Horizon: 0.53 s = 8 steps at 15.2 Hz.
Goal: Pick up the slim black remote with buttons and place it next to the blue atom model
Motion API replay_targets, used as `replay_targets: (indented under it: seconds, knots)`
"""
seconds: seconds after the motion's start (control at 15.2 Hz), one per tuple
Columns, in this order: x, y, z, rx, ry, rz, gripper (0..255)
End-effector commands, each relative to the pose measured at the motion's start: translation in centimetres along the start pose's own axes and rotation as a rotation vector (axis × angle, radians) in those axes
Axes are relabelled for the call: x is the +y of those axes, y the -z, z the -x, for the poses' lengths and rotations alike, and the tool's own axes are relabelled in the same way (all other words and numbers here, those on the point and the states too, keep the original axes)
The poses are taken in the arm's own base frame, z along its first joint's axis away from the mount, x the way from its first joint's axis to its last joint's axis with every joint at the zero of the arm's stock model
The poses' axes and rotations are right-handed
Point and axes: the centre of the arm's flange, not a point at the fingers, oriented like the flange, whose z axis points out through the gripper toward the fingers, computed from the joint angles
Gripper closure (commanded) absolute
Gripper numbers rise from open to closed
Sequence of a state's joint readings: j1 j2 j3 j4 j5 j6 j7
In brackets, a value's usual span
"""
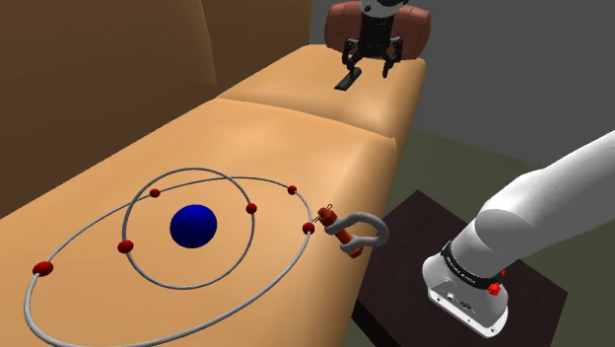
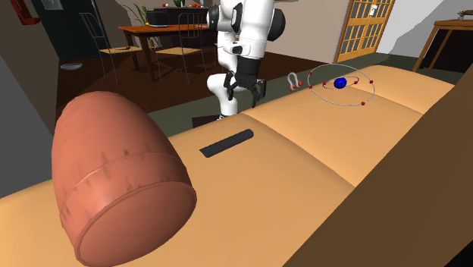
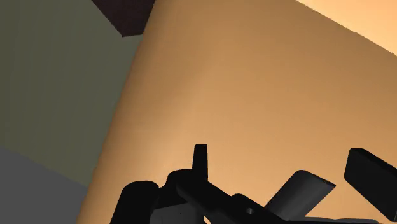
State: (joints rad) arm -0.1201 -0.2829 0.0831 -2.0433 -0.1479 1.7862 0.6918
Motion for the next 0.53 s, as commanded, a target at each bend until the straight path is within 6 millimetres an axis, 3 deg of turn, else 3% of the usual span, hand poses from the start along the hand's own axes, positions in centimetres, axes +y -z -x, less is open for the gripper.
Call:
replay_targets:
  seconds: [0.0, 0.46]
  knots:
    - [-1.2, -0.8, -2.3, 0.008, -0.078, 0.013, 0]
    - [-3.9, -3.5, -10.6, 0.036, -0.334, 0.058, 0]
